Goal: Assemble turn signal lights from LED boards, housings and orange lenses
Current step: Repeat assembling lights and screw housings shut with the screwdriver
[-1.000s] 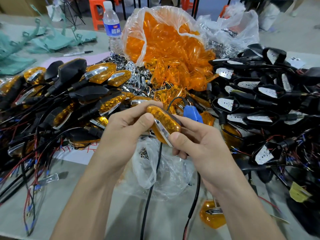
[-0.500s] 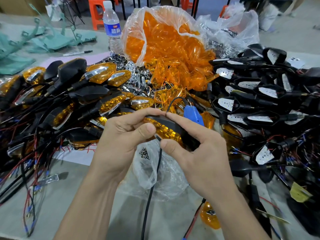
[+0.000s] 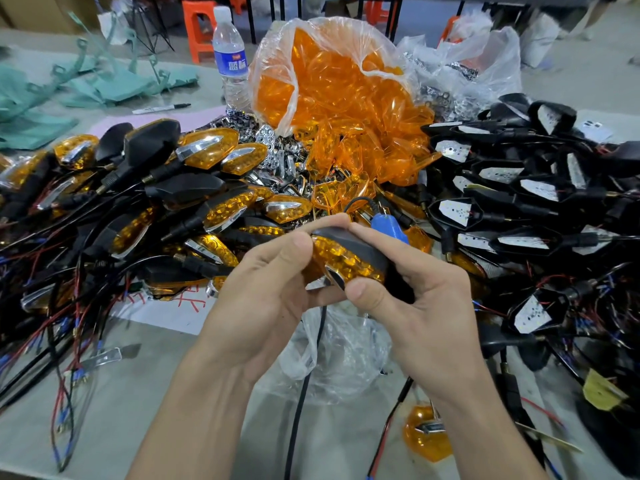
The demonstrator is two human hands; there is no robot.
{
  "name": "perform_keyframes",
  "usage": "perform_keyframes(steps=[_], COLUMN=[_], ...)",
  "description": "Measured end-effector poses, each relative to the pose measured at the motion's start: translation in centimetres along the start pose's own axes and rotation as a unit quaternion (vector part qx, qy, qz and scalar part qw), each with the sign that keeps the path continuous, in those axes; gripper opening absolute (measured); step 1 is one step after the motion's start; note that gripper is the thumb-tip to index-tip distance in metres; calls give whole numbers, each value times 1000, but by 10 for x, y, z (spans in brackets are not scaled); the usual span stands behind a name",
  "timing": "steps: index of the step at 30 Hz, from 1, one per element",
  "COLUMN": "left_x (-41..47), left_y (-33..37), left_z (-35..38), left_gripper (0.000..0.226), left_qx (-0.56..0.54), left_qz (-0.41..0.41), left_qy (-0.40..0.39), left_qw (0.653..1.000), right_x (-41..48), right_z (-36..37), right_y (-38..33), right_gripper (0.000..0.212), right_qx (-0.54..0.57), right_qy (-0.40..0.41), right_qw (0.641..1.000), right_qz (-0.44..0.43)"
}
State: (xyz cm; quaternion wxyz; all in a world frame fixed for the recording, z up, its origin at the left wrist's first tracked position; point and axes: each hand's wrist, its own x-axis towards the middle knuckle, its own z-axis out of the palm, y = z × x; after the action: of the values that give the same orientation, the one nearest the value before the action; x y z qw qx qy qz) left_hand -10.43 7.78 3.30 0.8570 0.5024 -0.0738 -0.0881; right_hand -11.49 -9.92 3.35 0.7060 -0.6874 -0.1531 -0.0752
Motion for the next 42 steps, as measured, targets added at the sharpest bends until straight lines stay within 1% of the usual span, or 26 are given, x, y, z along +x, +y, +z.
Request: perform_keyframes(steps=[5,8,10,12,14,15,16,17,19,20,21,23,24,26,28,29,31,33,35,37,41,42], left_x=[-1,-1,-1,1,2,2,2,1,0,0,1,4,5,5,4,3,3,3,3,3,1,1], left_y=[3,4,4,2,2,2,3,2,-4,-9,-13,-17,-18,-18,-18,-18,-18,-16,-13,-11,-11,-11], left_z=[4,8,12,16,16,15,12,11,11,13,16,21,22,22,19,18,18,20,19,17,14,14], left_gripper=[40,39,39,38,37,37,40,49,79,90,95,94,92,87,85,85,85,89,85,81,71,68], left_qx=[-10,2,42,114,173,190,205,224,273,297,319,357,372,400,416,423,435,442,451,454,468,475], left_qz=[6,6,12,23,35,40,44,42,29,23,25,46,54,53,49,46,38,25,28,39,60,67], left_qy=[15,33,50,77,79,64,32,-9,-76,-80,-65,-19,-3,8,15,23,42,56,58,48,9,6], left_qw=[1000,999,998,990,981,979,977,974,959,951,945,933,927,915,908,905,899,895,890,889,882,877], right_x=[-3,-4,-4,-4,-3,-3,-1,1,4,6,8,10,11,11,13,14,16,16,17,18,17,16], right_z=[2,6,8,12,14,14,14,12,9,9,9,13,13,10,4,0,-6,-10,-12,-14,-14,-14], right_y=[1,4,5,5,4,3,2,2,3,5,7,8,10,12,10,8,5,3,4,5,7,9], right_gripper=[50,47,43,37,31,27,25,27,36,38,40,46,49,46,34,31,43,52,51,47,50,46], right_qx=[-40,-26,7,49,91,124,168,211,280,308,331,363,368,350,292,256,197,155,139,168,224,227], right_qy=[20,23,27,32,49,65,85,104,128,134,136,135,130,116,112,107,72,38,22,17,17,16], right_qw=[999,999,1000,998,994,988,976,958,920,906,893,874,870,879,907,924,950,966,972,967,953,953], right_qz=[-11,-16,-10,5,29,60,109,165,241,259,272,293,300,303,282,264,230,204,190,191,201,202])
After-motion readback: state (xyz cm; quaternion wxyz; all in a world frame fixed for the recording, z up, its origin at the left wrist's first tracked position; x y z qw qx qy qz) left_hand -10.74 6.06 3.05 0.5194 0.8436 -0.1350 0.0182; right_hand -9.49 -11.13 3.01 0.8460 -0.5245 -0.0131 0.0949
